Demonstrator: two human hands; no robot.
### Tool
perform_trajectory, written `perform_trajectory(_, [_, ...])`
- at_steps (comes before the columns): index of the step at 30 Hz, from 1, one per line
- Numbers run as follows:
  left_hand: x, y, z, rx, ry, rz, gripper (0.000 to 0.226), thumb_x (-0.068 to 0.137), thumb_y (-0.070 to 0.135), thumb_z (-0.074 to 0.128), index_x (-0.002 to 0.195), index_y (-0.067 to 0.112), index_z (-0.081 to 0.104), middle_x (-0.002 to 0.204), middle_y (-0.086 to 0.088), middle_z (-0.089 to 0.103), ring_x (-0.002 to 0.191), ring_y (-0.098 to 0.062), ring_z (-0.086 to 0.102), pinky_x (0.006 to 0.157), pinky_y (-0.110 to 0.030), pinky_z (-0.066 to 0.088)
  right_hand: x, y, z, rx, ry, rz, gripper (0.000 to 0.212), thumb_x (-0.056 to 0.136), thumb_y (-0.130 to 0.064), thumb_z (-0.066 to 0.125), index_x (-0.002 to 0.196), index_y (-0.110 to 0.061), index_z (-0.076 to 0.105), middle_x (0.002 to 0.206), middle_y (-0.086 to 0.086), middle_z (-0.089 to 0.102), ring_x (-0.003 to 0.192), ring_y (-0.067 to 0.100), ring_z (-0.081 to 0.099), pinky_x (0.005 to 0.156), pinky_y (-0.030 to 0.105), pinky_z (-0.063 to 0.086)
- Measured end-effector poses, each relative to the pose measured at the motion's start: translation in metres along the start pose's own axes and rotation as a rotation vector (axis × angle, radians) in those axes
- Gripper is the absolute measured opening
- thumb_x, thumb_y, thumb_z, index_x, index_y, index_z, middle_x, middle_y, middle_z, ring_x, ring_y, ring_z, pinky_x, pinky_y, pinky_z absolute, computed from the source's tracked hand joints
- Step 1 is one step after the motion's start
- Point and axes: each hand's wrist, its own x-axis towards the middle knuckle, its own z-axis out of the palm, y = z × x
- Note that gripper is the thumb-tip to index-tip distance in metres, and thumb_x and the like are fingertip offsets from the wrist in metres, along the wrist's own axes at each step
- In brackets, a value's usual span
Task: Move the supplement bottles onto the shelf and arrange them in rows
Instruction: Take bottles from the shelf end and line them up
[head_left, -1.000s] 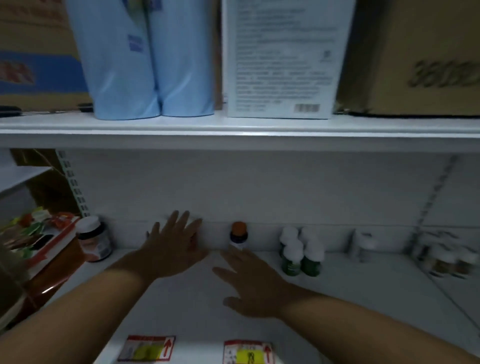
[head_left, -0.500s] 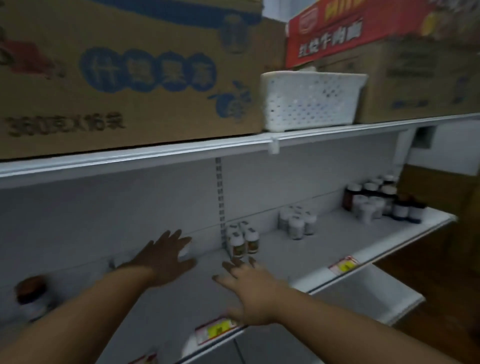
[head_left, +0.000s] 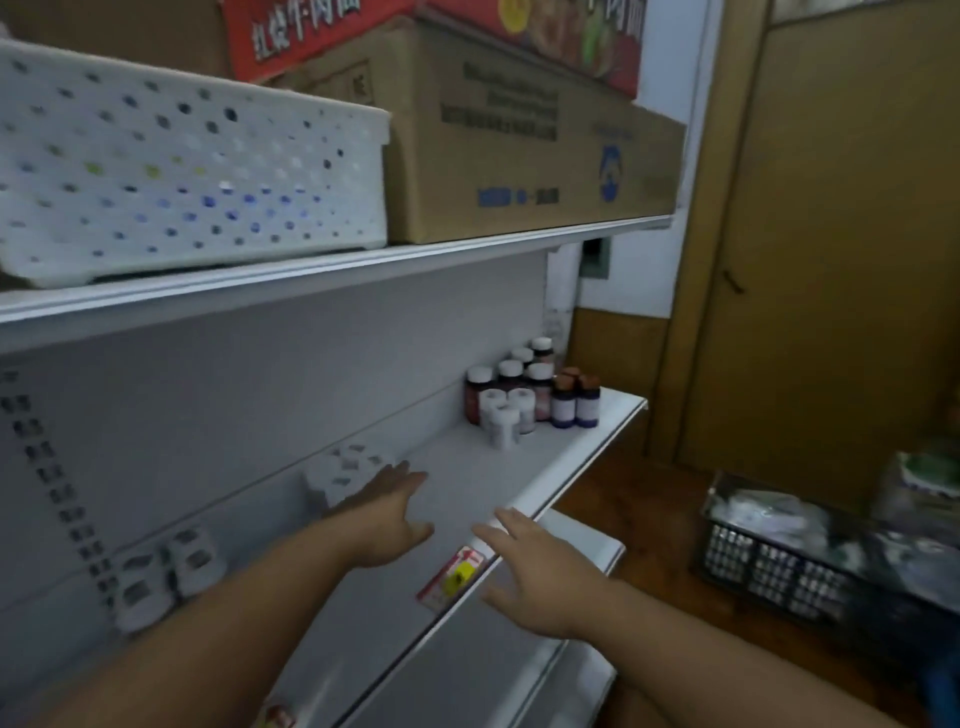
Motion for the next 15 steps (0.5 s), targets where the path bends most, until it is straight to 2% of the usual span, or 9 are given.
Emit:
perform_trajectory(3, [0.055, 0.014, 0.004, -0.104, -0.022, 0.064, 0.072, 0.089, 0.04, 0.054, 0.147, 0.021, 0.018, 0.158, -0.003, 0.016, 0.143, -0.016, 0.021, 0.117, -0.026, 0.019, 0.023, 0.04, -0.005, -0.018, -0.035, 0.093, 0.07, 0.09, -0.045, 0.051, 0.148, -0.031, 0.014, 0.16, 0.007, 0.006, 0.147, 0.021, 0.009, 0.118, 0.034, 0.018])
perform_trajectory(6, [0.1, 0.026, 0.005, -0.207, -0.065, 0.091, 0.065, 0.09, 0.034, 0.054, 0.146, 0.02, 0.023, 0.153, -0.001, 0.03, 0.137, -0.017, 0.035, 0.108, -0.024, 0.028, 0.047, 0.073, -0.019, 0.003, -0.024, 0.174, 0.07, 0.09, -0.045, 0.05, 0.148, -0.031, 0.013, 0.16, 0.006, 0.007, 0.147, 0.022, 0.01, 0.118, 0.034, 0.019])
perform_trajectory(10, [0.15, 0.035, 0.02, -0.289, -0.116, 0.073, 0.066, 0.09, 0.032, 0.056, 0.145, 0.019, 0.023, 0.149, -0.005, 0.038, 0.128, -0.021, 0.045, 0.1, -0.026, 0.037, 0.077, 0.109, -0.029, 0.043, 0.003, 0.227, 0.07, 0.091, -0.044, 0.05, 0.148, -0.03, 0.013, 0.16, 0.006, 0.01, 0.146, 0.023, 0.014, 0.116, 0.034, 0.022])
perform_trajectory(15, [0.2, 0.043, 0.044, -0.356, -0.022, 0.037, 0.061, 0.085, 0.025, 0.061, 0.139, 0.018, 0.034, 0.139, -0.005, 0.048, 0.121, -0.021, 0.051, 0.092, -0.024, 0.04, 0.12, 0.152, -0.029, 0.054, -0.011, 0.212, 0.069, 0.092, -0.04, 0.049, 0.149, -0.028, 0.012, 0.159, 0.007, 0.011, 0.146, 0.024, 0.015, 0.116, 0.035, 0.023])
